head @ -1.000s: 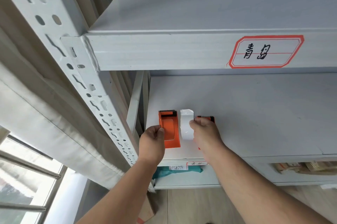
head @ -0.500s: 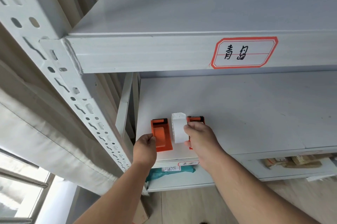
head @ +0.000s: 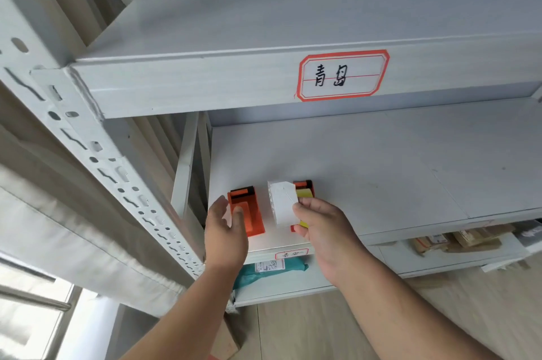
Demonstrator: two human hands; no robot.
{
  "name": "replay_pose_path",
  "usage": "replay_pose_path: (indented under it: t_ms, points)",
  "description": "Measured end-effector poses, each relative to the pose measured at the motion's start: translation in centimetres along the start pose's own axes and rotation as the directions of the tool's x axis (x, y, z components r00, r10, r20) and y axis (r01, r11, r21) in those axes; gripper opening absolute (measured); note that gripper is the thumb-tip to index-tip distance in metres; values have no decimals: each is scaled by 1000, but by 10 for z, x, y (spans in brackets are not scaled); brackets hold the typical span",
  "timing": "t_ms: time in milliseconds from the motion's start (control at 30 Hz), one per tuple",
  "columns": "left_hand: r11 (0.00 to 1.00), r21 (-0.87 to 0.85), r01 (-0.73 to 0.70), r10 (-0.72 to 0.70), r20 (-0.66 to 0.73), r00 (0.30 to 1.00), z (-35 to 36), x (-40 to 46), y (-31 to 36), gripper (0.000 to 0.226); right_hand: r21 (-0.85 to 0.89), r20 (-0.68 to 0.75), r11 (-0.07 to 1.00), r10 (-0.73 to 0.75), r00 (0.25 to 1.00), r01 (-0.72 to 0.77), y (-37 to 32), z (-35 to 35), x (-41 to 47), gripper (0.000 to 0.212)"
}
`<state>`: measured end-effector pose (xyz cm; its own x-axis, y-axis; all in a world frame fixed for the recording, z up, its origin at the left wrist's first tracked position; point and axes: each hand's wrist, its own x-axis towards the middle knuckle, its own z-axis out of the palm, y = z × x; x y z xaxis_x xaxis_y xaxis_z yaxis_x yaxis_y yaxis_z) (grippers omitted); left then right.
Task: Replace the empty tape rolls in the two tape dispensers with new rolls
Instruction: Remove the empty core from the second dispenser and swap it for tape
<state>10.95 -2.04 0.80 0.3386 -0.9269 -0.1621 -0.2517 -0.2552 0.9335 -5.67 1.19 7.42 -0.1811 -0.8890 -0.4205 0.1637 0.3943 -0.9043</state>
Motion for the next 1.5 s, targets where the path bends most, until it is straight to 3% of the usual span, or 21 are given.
replay_pose_path:
  t_ms: [67,133,233,333,500,800,1067,1233,1500]
  points:
    - [990,-122,-68,73,39,997,7,-24,35,45,25,-2,999,-22,1000,22,-4,-14,-8,22]
    - [980,-188,-67,108,213,971,21,-50,67,45,73,-11,996,-53,999,53,-8,-32,-17,22]
    - [978,-209,-17,121,497,859,54,-94,101,44,127,-63,986,-104,993,112,-14,-68,-36,20]
    - [981,-192,-25,138,603,786,99,-138,121,21,166,-184,973,-132,974,163,-15,-117,-56,20]
    - [988,-143,-65,149,721,676,186,-223,144,26,125,-379,972,-141,914,201,-14,-227,-93,16]
    - [992,-62,-107,109,841,530,324,-333,172,32,73,-591,981,-104,800,181,-9,-397,-131,20]
    - [988,-102,-119,146,871,469,403,-354,180,27,122,-678,970,-73,731,211,-11,-467,-119,18]
    - [985,-123,-122,164,886,433,440,-376,194,25,129,-679,968,-71,731,214,-20,-512,-116,18]
    - [984,-140,-113,178,851,494,528,-432,216,23,126,-658,968,-82,748,216,-29,-624,-107,16]
